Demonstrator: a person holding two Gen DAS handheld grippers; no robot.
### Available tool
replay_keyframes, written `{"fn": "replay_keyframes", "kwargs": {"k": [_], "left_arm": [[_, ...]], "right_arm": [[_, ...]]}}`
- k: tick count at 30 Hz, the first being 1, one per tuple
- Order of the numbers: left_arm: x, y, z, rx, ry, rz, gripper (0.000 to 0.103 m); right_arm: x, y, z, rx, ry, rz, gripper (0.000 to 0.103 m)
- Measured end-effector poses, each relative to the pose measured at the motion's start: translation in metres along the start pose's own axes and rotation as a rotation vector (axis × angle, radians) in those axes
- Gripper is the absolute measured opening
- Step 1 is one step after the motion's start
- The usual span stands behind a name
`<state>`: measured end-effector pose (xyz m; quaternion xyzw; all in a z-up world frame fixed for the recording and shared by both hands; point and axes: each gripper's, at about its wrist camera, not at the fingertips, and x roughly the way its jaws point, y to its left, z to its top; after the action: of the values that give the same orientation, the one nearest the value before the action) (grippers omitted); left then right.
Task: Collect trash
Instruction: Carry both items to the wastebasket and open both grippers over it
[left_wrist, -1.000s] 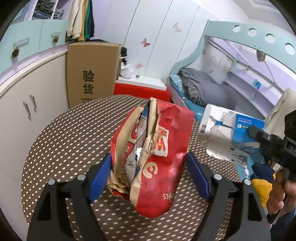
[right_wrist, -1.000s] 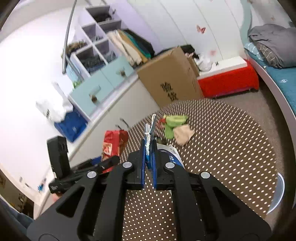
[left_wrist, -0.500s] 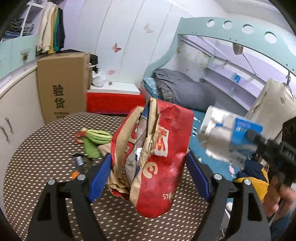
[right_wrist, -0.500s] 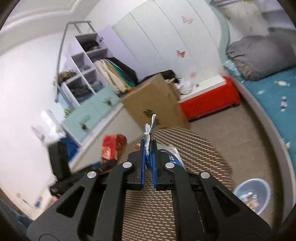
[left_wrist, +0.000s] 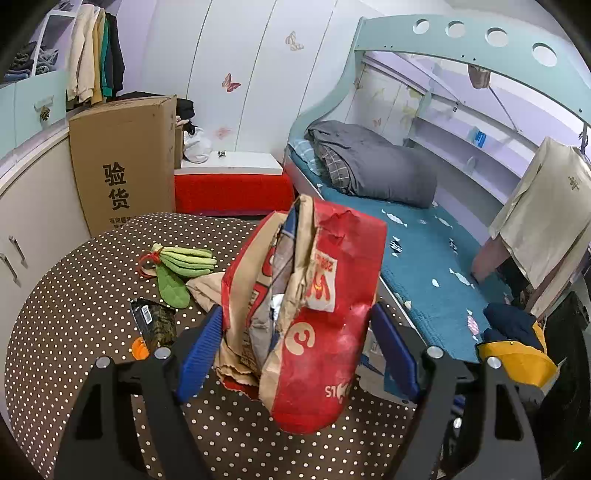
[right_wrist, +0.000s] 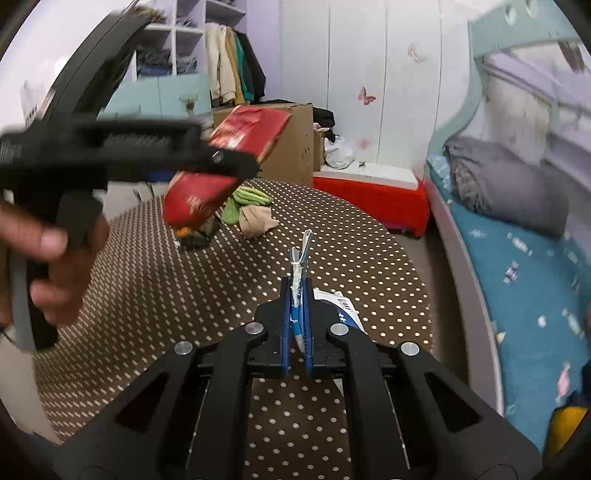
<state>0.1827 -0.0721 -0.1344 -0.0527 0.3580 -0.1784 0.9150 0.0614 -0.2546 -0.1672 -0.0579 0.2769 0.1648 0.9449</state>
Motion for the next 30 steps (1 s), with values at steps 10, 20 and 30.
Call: {"fn": "replay_keyframes", "kwargs": {"k": [10,20,30], "left_arm": [[0.029,-0.036,0.011,0.061,0.027,-0.058,0.078],[0.098,-0.128,0.013,0.17,0.119,-0.189,0.078],[0.168,-0.2,-0.003,0.29,0.256,-0.233,0.078]], "right_arm": [[-0.016,-0.076,-0.004,0.218,-0.06,0.006,0.006],[-0.016,-0.219,-0.047,0.561,-0.023,-0.082,0.006],[0.077,-0.308,-0.139,0.886,0.21,-0.053,0.037]]}}
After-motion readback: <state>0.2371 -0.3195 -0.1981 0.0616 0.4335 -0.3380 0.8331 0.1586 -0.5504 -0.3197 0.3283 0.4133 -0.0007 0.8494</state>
